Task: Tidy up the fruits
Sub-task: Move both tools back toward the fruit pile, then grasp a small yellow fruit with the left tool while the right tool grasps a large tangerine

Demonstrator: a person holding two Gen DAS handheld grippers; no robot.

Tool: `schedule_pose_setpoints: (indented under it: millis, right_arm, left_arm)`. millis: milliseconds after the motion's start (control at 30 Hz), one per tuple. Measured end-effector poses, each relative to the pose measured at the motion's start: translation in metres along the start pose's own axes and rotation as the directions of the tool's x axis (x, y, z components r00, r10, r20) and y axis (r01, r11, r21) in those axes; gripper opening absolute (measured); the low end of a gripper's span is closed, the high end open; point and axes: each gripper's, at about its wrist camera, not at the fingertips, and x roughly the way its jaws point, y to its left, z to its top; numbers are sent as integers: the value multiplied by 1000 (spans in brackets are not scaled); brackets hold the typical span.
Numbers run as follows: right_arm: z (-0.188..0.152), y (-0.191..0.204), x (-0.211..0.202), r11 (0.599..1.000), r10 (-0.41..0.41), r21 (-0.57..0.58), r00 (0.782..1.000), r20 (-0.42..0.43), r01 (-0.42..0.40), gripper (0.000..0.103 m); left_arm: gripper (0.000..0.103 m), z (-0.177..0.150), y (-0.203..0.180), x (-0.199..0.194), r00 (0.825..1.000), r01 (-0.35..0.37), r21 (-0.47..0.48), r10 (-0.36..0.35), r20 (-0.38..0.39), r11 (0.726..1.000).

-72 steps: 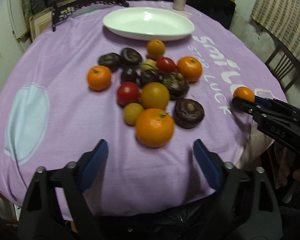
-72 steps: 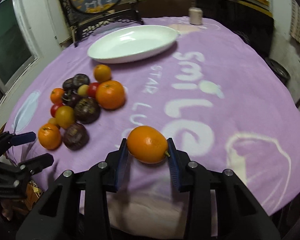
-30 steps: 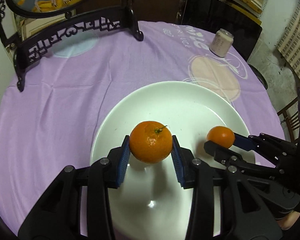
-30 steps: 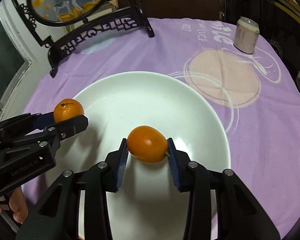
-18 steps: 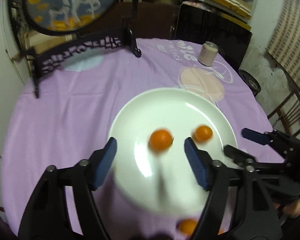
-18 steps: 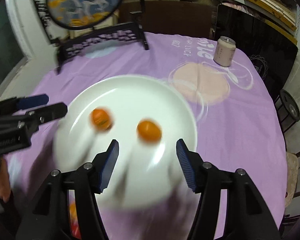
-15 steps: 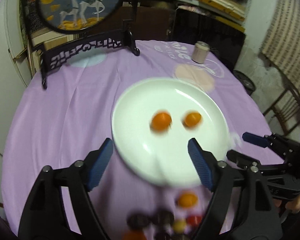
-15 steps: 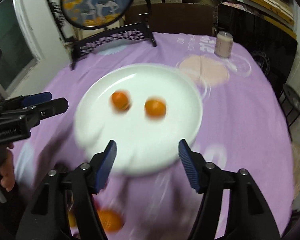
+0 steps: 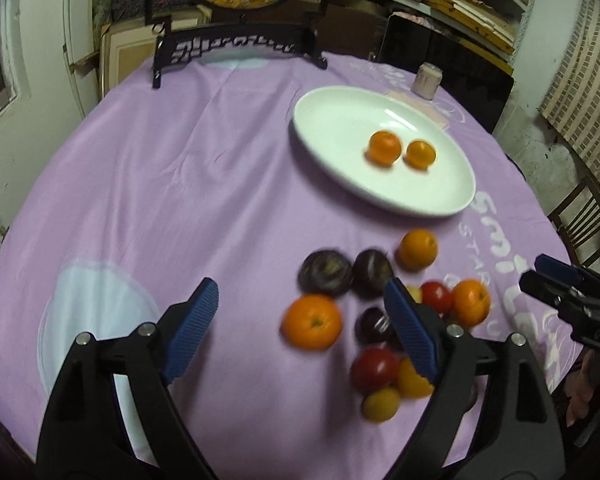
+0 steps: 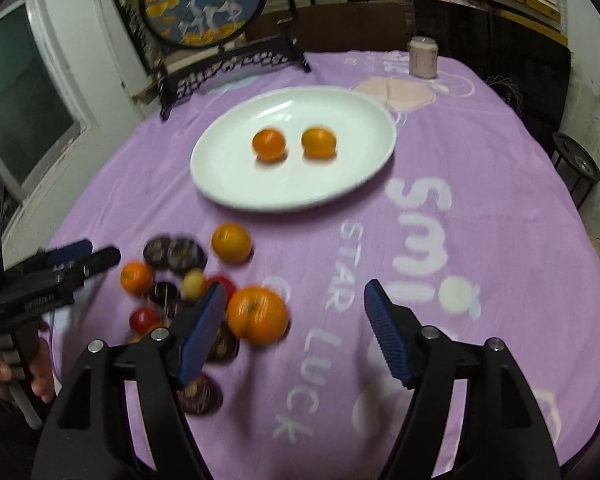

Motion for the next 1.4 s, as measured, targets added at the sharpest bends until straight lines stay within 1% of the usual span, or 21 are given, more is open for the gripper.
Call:
schedule_pose_setpoints:
  millis: [100,200,267,333,400,433,467,500,600,667,767,833,900,933,1000,1133,1167,1200,1233,1333,1400]
  right_arm:
    - [-19,10,7,999,-26,-48,999,-47,23,72]
    - [-27,14,15,998,-31,-59,996,-81,27,72]
    - [-28,16,20,998,-25,-65,996,-82,20,72]
    - [-25,20,28,994,-57,-93,997,-58,52,72]
    - [-22,23,42,989,-75,-131,996,-48,69,72]
    - [-21,23,47,990,-48,-133,998,-49,41,71]
    - [-19,24,52,991,-25,-131,999,-44,19,65]
    - [-18,25,58,991,3,-136,998,-66,-12,45]
    - [-19,31,61,988,-6,-154,998,-62,-4,44]
    - [-22,28,51,991,3,-134,998,-57,-11,44]
    - [-28,19,30,994,-30,-108,999,-26,27,44]
    - [-34,9,19,996,-37,-78,999,-18,36,44]
    - [-39,1,11,998,-33,-46,999,-14,32,44]
    - [-43,-4,8,999,-27,-28,1000,-12,26,44]
    - [-49,-10,3,1000,-10,-2,1000,-7,10,44]
    - [-55,-15,-1,1000,3,24,1000,-8,-3,44]
    - [-56,-15,0,1000,8,27,1000,-9,-8,44]
    - [-56,-15,0,1000,13,28,1000,-10,-13,44]
    - [-58,-14,-1,999,19,26,1000,-9,-19,44]
    - [-58,-10,-5,999,29,14,1000,4,-29,44]
    - [-57,-9,-7,1000,28,13,1000,13,-28,44]
  left_arm:
    - [87,-12,14,-1,1000,-19,-10,19,-19,1000]
    - [87,-19,26,-4,999,-21,-38,20,-40,999]
    - [87,-24,30,-7,999,-17,-45,15,-43,999]
    - [87,-28,30,-10,999,-16,-43,14,-47,999]
    - [87,-33,26,-13,998,16,-35,-18,-57,999]
    - [88,-36,22,-14,997,42,-26,-43,-67,999]
    - [88,-39,18,-15,996,52,-16,-53,-74,999]
    - [88,-42,12,-15,995,61,0,-61,-82,998]
    - [88,-52,-7,-12,991,76,50,-70,-117,996]
    - [88,-58,-17,-10,987,87,75,-76,-142,993]
    - [87,-66,-31,-9,985,98,118,-79,-156,988]
    - [77,-69,-40,-9,984,112,143,-90,-157,983]
    - [45,-70,-47,-6,981,124,160,-96,-171,979]
    - [40,-71,-50,-2,978,131,165,-100,-186,978]
    - [39,-72,-53,3,976,122,172,-86,-201,978]
    - [40,-73,-58,9,983,102,185,-71,-169,977]
    - [38,-74,-59,10,985,94,188,-65,-158,978]
    - [29,-74,-61,10,987,83,193,-54,-149,978]
    - [23,-75,-62,9,991,56,204,-29,-134,977]
    - [23,-76,-57,3,990,73,181,-50,-130,981]
    - [23,-76,-57,-5,992,71,187,-50,-113,980]
